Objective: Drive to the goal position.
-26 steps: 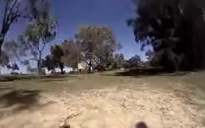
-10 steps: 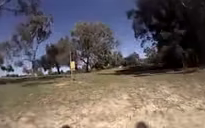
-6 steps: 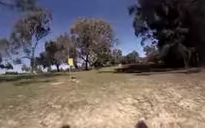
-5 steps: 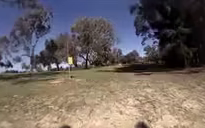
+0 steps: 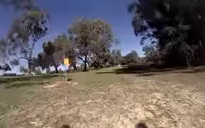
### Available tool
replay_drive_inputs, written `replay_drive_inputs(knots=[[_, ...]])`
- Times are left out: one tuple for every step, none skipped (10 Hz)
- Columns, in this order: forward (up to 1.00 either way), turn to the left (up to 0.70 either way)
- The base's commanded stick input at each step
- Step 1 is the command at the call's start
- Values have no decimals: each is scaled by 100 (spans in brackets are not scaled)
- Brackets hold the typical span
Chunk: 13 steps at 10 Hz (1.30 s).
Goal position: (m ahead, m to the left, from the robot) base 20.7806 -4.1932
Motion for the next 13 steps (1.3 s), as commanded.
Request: replay_drive_inputs(knots=[[100,0],[100,0],[100,0],[100,0],[100,0],[100,0],[100,0],[100,0],[100,0],[100,-1],[100,-15],[100,-24],[100,-9]])
